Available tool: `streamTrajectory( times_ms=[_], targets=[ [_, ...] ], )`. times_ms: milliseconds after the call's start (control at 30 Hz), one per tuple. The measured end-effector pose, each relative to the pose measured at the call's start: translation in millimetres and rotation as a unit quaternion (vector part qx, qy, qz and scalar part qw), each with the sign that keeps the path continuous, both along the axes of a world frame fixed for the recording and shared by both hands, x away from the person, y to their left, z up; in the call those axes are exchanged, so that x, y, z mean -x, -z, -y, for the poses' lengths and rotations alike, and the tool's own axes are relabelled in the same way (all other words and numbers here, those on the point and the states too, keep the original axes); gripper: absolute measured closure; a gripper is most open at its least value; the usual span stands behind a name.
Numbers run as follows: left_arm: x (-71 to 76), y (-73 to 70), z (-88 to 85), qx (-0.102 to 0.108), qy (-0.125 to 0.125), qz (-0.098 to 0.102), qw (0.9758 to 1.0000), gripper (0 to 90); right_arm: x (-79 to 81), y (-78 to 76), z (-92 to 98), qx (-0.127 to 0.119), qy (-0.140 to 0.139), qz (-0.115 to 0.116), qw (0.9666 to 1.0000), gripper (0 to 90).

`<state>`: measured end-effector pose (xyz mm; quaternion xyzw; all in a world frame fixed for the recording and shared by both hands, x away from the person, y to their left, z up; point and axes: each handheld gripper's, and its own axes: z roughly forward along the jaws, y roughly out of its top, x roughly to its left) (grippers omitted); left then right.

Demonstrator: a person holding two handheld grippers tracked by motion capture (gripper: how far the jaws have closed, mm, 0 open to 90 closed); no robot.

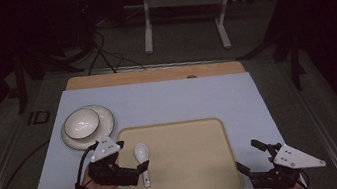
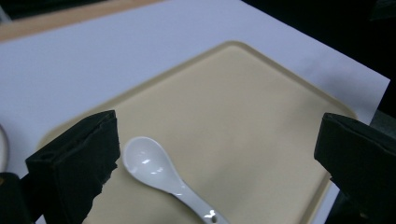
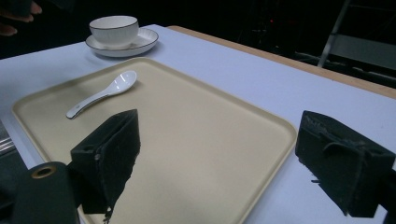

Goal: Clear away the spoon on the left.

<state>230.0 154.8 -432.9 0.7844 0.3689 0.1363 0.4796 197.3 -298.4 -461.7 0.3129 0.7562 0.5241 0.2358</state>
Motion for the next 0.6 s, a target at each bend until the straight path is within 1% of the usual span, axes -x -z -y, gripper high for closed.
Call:
streamTrajectory(
  times_ms=[33, 67, 133, 167, 200, 233, 267, 300, 367, 500, 600],
  targets=[
    [0.0, 0.0, 0.0, 0.000, 0.000, 0.000, 1.0000, 0.7, 0.0, 0.0, 0.0, 0.000, 0.000, 0.000, 1.0000, 14.1],
    [0.0, -0.2, -8.8, 0.007, -0.004, 0.004, 1.0000, 0.7, -0.1, 0.1, -0.4, 0.001, -0.001, -0.001, 1.0000, 14.1],
    [0.7, 0.5, -14.8, 0.012, -0.004, 0.003, 0.9999, 0.7, -0.4, 1.1, -1.0, 0.005, -0.001, -0.002, 1.0000, 14.1],
    [1.0, 1.1, -17.6, 0.011, -0.005, 0.001, 0.9999, 0.7, -0.5, 1.1, -0.6, 0.004, 0.000, -0.003, 1.0000, 14.1],
    [1.9, 1.8, -20.5, 0.013, -0.007, 0.006, 0.9999, 0.7, -0.9, 1.2, 0.0, 0.004, 0.002, -0.003, 1.0000, 14.1],
    [1.9, 1.8, -20.5, 0.013, -0.007, 0.006, 0.9999, 0.7, -0.9, 1.2, 0.0, 0.004, 0.002, -0.003, 1.0000, 14.1],
    [3.2, 3.0, -26.3, 0.008, -0.015, 0.007, 0.9998, 0.7, -1.5, 1.5, 0.5, 0.004, 0.005, -0.005, 1.0000, 14.1],
    [3.5, 3.3, -27.9, 0.007, -0.016, 0.007, 0.9998, 0.7, -2.5, 1.8, 1.2, 0.002, 0.010, -0.008, 0.9999, 14.1],
    [5.1, 5.8, -33.7, 0.008, -0.021, 0.004, 0.9997, 0.7, -2.6, 2.0, 1.3, 0.003, 0.013, -0.007, 0.9999, 14.1],
    [8.7, 15.7, -43.1, 0.013, -0.029, -0.004, 0.9995, 0.7, -2.7, 2.4, 1.3, 0.006, 0.012, -0.009, 0.9999, 14.1],
    [9.1, 25.3, -49.3, 0.020, -0.033, -0.010, 0.9992, 0.7, -3.6, 2.8, 0.8, 0.004, 0.013, -0.011, 0.9998, 14.1]
  ],
)
